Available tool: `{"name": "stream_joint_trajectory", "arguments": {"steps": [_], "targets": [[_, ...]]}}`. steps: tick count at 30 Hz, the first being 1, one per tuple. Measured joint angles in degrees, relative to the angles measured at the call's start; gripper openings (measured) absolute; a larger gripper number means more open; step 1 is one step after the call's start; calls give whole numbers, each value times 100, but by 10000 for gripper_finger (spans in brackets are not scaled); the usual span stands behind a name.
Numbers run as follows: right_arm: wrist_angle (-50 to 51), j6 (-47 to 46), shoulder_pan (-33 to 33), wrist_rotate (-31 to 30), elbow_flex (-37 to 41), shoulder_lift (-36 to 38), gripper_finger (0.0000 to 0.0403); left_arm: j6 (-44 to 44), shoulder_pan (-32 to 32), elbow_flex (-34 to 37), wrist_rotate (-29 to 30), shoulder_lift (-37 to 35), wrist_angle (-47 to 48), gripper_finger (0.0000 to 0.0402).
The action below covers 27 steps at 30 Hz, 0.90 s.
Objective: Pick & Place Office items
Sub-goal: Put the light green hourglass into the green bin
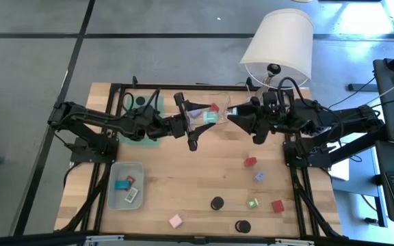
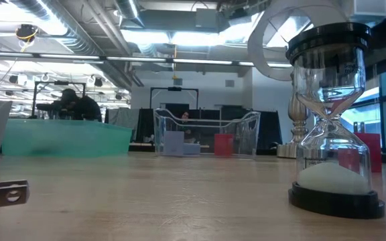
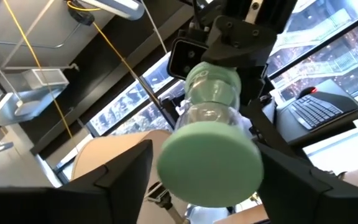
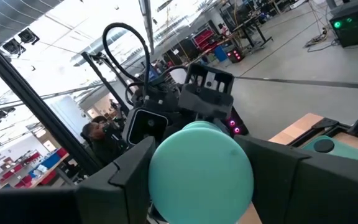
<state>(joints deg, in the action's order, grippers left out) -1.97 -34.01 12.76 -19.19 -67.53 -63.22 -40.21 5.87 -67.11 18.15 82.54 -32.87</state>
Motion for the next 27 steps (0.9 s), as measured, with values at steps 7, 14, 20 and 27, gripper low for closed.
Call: {"name": "stream_joint_trajectory", "arguments": {"steps": [7, 14, 20, 27], "targets": [[21, 2, -107, 141, 0, 2, 197, -9, 2, 0, -21, 0, 3, 195], [23, 7, -154, 230, 0, 4, 197, -12, 2, 0, -15, -2, 3, 195], [71, 44, -156, 238, 0, 2, 269, -9, 2, 0, -30, -2, 38, 195], [81, 37, -163, 248, 2, 46, 369, 31, 2, 0, 9, -2, 14, 195]]}}
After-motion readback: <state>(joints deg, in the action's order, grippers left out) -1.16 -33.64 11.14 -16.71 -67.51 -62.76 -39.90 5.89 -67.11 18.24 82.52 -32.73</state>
